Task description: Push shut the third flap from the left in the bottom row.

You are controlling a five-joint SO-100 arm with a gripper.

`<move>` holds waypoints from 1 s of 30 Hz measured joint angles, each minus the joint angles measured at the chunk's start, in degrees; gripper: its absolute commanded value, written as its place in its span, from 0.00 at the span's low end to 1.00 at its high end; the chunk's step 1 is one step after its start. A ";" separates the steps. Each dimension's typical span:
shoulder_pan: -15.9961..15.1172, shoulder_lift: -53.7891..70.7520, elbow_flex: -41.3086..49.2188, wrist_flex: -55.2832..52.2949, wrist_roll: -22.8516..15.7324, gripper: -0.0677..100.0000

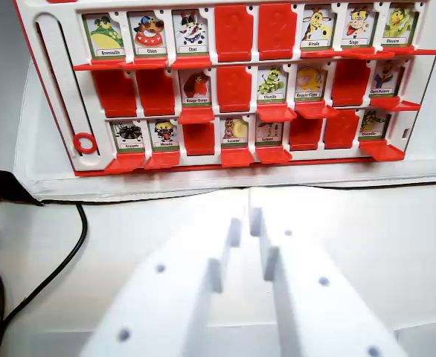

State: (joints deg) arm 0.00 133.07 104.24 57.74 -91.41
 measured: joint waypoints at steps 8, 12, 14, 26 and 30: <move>0.00 0.00 0.00 -1.14 0.26 0.00; 0.00 0.00 0.00 -1.14 0.53 0.00; 0.00 0.00 0.00 -1.14 0.53 0.00; 0.00 0.00 0.00 -1.14 0.53 0.00; 0.00 0.00 0.00 -1.14 0.53 0.00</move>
State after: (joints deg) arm 0.00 133.07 104.24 56.60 -90.88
